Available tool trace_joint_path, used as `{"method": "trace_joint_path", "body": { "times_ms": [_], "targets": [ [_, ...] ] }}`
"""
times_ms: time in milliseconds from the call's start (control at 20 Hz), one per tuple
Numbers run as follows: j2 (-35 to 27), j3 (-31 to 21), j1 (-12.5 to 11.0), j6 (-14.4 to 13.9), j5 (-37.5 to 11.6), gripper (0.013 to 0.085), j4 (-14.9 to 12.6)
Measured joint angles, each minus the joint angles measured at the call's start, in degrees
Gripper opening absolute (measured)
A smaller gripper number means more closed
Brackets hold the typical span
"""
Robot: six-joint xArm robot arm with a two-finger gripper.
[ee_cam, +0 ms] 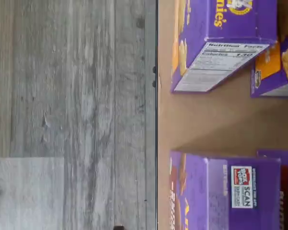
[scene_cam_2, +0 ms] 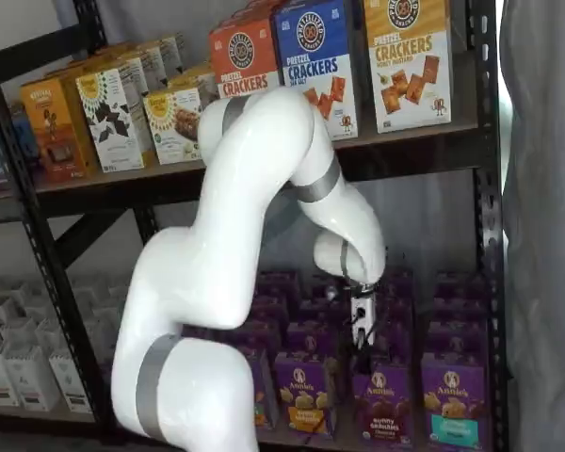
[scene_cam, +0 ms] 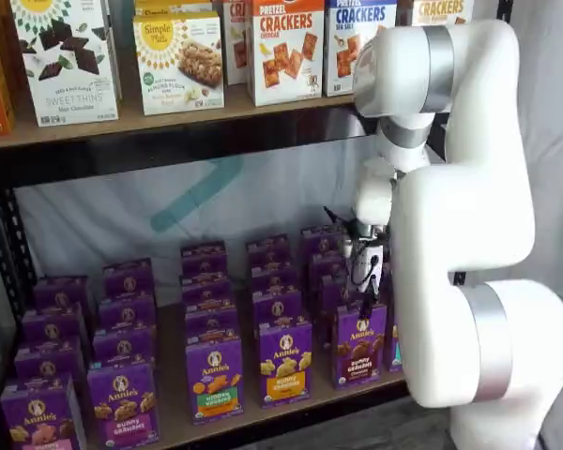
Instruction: Pick up the purple box with a brown patch in the center, on the bottom shelf, the fifth box from the left
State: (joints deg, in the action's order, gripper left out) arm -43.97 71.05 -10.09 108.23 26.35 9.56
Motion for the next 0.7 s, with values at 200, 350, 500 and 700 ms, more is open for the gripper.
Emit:
{"method": "trace_joint_path", "body": {
  "times_ms": [200,350,500,700],
  "targets": [
    [-0.7,-0.1,0.7,-2.5,-1.9,0.085,-2.2],
    [-1.8,0.5,1.1,-2.7,-3.1,0.085,-2.0],
    [-3.0,1.2,1.1,-4.0,-4.3,0.085,-3.5],
    [-5.2,2.9,0.8,-5.7,-5.9,0.085,-5.7]
  ]
}}
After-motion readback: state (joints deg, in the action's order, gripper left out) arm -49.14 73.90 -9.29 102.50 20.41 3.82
